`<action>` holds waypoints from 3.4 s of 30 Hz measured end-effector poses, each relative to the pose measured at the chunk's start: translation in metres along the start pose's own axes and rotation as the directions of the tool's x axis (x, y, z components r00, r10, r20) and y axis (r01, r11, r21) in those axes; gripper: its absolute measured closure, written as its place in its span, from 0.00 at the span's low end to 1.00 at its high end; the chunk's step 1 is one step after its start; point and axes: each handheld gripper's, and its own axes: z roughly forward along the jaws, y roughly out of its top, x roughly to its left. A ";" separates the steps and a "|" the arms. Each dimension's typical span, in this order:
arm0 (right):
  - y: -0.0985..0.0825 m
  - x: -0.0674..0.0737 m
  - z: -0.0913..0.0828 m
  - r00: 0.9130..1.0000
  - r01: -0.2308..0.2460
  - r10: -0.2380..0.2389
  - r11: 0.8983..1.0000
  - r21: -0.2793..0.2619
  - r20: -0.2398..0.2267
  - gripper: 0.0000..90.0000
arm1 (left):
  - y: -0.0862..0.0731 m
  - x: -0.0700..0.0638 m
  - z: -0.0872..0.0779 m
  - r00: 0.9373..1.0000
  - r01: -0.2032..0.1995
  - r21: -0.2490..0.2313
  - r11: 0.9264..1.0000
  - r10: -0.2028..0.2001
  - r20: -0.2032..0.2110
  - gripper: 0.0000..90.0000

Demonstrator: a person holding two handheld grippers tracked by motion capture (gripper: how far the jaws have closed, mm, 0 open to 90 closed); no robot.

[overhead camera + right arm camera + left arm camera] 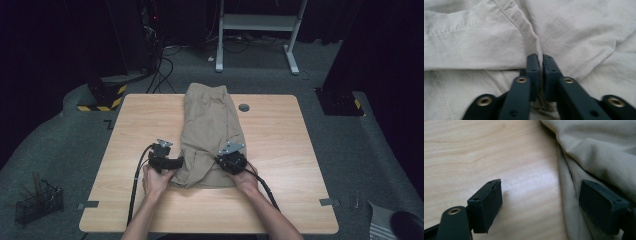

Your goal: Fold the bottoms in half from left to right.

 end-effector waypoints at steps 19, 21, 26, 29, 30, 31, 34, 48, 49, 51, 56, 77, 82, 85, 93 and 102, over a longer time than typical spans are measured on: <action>-0.029 -0.005 -0.044 0.999 0.013 -0.015 0.999 -0.047 -0.038 0.99 | -0.028 -0.019 -0.021 0.998 -0.049 -0.013 0.999 0.050 0.048 0.24; -0.037 -0.006 -0.050 0.999 0.018 -0.019 0.999 -0.043 -0.029 0.99 | -0.029 -0.020 -0.021 0.998 -0.048 -0.016 0.999 0.049 0.044 0.24; -0.048 -0.006 -0.057 1.000 0.016 -0.017 0.999 -0.030 -0.023 0.96 | -0.033 -0.022 -0.021 0.998 -0.038 -0.039 0.999 0.040 0.046 0.21; -0.046 -0.003 -0.060 1.000 0.016 -0.017 1.000 -0.022 -0.024 0.82 | -0.037 -0.022 -0.022 0.998 -0.040 -0.066 0.997 0.043 0.045 0.21; -0.044 -0.003 -0.062 1.000 0.009 -0.009 1.000 -0.025 -0.027 0.79 | -0.038 -0.021 -0.022 0.998 -0.042 -0.076 0.996 0.045 0.042 0.21; -0.041 -0.003 -0.063 0.999 -0.002 0.001 0.999 -0.036 -0.038 0.76 | -0.040 -0.022 -0.021 0.998 -0.037 -0.090 0.995 0.041 0.043 0.21; -0.026 -0.002 -0.065 0.998 -0.022 0.017 0.997 -0.079 -0.063 0.66 | -0.042 -0.022 -0.022 0.999 -0.035 -0.101 0.994 0.039 0.038 0.21; -0.032 0.008 -0.065 0.994 0.030 -0.034 0.999 -0.041 -0.107 1.00 | -0.042 -0.023 -0.022 0.999 -0.033 -0.102 0.994 0.037 0.038 0.20; -0.039 0.009 -0.071 0.994 0.030 -0.034 0.999 -0.044 -0.104 1.00 | -0.042 -0.023 -0.022 0.999 -0.033 -0.102 0.994 0.037 0.037 0.21; -0.051 0.010 -0.082 0.994 0.020 -0.024 0.999 -0.045 -0.103 1.00 | -0.042 -0.023 -0.022 0.999 -0.033 -0.101 0.994 0.037 0.036 0.21; -0.071 0.014 -0.090 0.995 0.027 -0.026 1.000 0.005 -0.101 0.88 | -0.042 -0.023 -0.022 0.999 -0.030 -0.100 0.995 0.034 0.034 0.21; -0.034 -0.010 -0.050 0.974 -0.225 0.224 0.974 0.030 0.009 0.89 | -0.041 -0.020 -0.026 0.989 -0.018 -0.122 0.992 0.036 0.145 0.64; -0.028 -0.011 -0.055 0.983 -0.184 0.184 0.983 -0.001 0.009 0.99 | -0.041 -0.021 -0.033 0.988 -0.025 -0.115 0.993 0.041 0.146 0.83; -0.026 -0.014 -0.064 0.984 -0.172 0.173 0.984 -0.036 0.028 1.00 | -0.044 -0.019 -0.039 0.988 -0.030 -0.104 0.994 0.046 0.150 0.86; -0.026 -0.022 -0.061 0.974 -0.222 0.223 0.974 -0.038 0.030 0.78 | -0.029 -0.010 -0.038 0.987 0.030 -0.130 0.991 -0.009 0.159 0.52; -0.030 -0.029 -0.051 0.967 -0.253 0.253 0.967 -0.025 -0.021 0.98 | -0.020 -0.005 -0.015 0.994 0.040 -0.074 0.996 -0.032 0.109 0.68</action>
